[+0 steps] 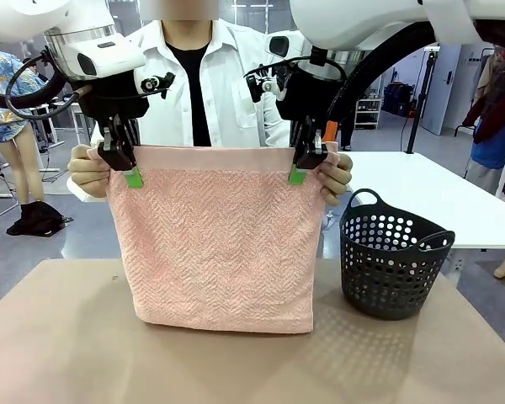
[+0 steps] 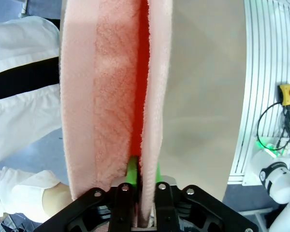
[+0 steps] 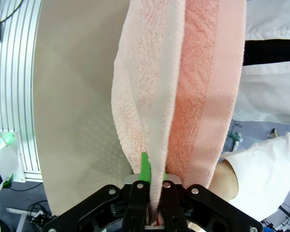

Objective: Fold the towel.
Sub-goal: Release the end of the 100 cm Hotel Towel you were holding and grab the top end of the folded side.

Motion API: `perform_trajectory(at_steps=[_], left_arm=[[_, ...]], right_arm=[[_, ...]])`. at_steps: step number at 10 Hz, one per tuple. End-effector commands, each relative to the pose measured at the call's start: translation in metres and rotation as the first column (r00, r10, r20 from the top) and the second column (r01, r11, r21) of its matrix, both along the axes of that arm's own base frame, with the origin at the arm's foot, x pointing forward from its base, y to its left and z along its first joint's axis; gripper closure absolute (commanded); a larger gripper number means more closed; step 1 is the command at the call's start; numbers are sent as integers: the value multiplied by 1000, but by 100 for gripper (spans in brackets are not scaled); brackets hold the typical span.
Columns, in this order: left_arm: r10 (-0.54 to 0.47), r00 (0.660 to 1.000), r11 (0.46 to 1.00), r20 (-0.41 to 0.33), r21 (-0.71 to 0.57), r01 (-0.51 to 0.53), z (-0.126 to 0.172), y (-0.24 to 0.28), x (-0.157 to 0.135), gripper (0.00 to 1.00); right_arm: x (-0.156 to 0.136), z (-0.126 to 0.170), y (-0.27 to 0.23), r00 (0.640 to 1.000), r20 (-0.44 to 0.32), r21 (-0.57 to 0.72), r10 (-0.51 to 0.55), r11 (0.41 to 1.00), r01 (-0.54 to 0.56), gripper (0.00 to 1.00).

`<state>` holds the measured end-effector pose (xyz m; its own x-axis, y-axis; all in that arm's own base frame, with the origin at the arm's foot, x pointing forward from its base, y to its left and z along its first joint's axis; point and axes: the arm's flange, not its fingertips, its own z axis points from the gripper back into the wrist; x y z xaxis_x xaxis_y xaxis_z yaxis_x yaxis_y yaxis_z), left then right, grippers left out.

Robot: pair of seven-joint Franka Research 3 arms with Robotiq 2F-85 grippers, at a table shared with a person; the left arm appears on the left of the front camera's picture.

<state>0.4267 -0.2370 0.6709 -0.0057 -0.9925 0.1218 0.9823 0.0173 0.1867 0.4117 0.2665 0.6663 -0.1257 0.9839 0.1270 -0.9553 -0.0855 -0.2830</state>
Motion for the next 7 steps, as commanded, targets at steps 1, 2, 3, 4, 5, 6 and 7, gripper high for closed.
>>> perform_trajectory(at_steps=[1,2,3,4,5,6,7], left_arm=[[-12,1000,1000,7,-7,12,3,0,0,23],[-10,1000,1000,6,-4,10,4,0,0,56],[-10,1000,1000,8,-3,10,6,0,-1,0],[-22,1000,1000,23,-5,22,9,0,-5,19],[-12,999,1000,38,-15,13,15,2,-9,0],[-3,997,1000,80,-29,5,28,4,-15,0],[-12,991,999,131,-41,18,42,4,-21,0]], right_arm=[[3,1,-1,1000,-2,4,16,1000,-16,53],[3,2,-2,1000,-1,3,12,1000,-12,8],[1,3,-3,1000,3,2,9,1000,-9,50],[0,5,-3,1000,12,4,8,1000,-8,0],[-3,8,-4,1000,27,10,8,1000,-9,5],[-6,16,-4,999,51,7,11,1000,-12,0],[-10,25,-4,996,79,-6,28,1000,-28,0]])
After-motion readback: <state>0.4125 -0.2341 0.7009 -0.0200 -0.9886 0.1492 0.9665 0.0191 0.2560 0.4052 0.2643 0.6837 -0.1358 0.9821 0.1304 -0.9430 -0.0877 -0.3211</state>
